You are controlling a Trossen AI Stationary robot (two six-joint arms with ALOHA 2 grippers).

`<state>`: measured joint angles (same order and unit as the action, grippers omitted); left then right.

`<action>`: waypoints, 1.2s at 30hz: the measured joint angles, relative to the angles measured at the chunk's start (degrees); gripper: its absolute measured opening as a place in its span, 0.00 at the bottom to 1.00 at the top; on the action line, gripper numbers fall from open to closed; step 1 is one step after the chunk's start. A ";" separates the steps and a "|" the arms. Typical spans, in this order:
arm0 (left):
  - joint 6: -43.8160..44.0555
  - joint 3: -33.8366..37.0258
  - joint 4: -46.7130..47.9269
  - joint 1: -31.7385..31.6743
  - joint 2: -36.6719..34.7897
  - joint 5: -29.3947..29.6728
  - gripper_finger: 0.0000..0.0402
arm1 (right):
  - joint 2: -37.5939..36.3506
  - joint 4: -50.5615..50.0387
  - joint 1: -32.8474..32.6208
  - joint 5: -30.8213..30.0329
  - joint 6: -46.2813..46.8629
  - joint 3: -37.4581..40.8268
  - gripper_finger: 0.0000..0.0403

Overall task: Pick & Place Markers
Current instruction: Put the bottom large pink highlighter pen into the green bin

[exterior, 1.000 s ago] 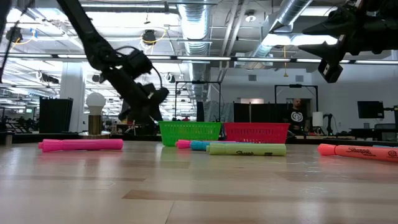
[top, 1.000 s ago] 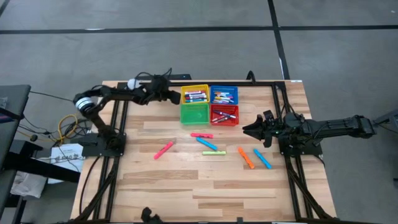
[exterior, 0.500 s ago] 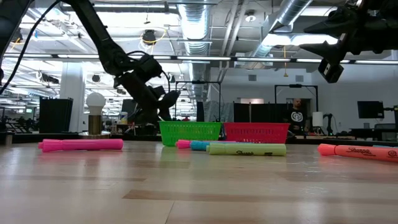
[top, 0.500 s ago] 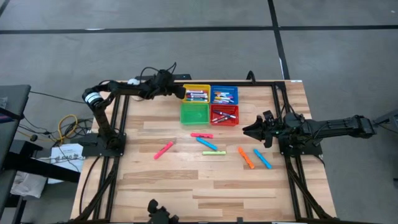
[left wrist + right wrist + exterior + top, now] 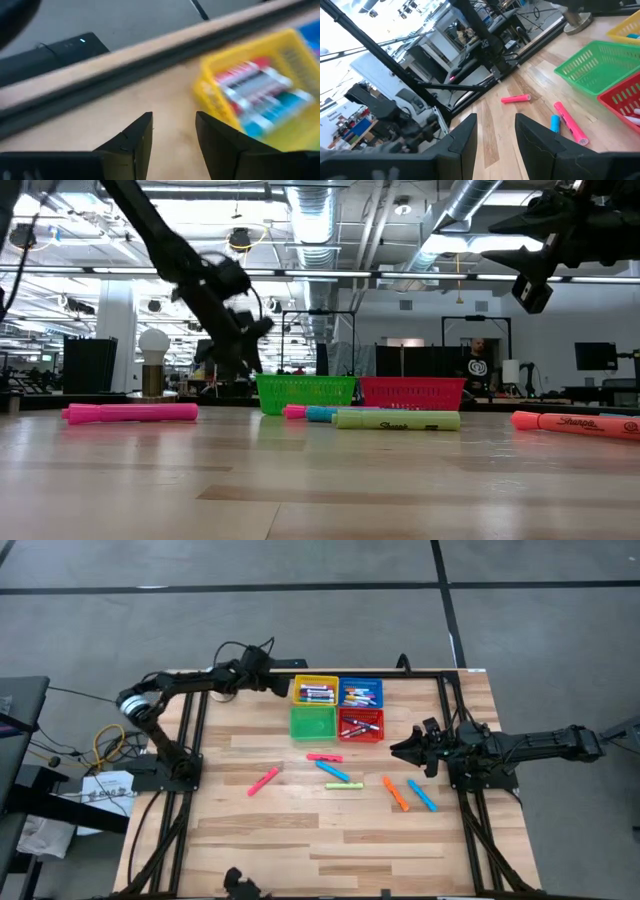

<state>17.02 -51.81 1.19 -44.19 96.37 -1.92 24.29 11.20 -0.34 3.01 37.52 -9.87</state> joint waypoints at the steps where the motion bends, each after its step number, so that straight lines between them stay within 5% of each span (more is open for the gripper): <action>1: 0.31 0.00 2.24 0.48 -1.71 -0.91 0.37 | 0.00 0.00 0.00 0.00 0.00 0.00 0.31; 10: 9.55 5.05 19.83 15.47 -22.37 -5.63 0.37 | 0.00 -0.24 0.00 0.00 -0.26 0.00 0.30; 18: 19.05 11.12 21.42 36.83 -35.43 -5.57 0.37 | 0.00 -0.29 0.00 0.00 -0.39 0.00 0.31; 26: 27.54 12.31 22.22 52.37 -34.09 -5.04 0.37 | 0.00 -0.42 0.00 0.00 -0.42 0.00 0.31; 36: 33.00 12.31 26.15 53.98 -25.99 -3.37 0.37 | 0.00 -0.44 0.00 0.00 -0.42 0.00 0.30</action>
<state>50.02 -39.51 27.34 9.79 70.38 -5.29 24.29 10.76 -0.34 3.01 37.10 -9.87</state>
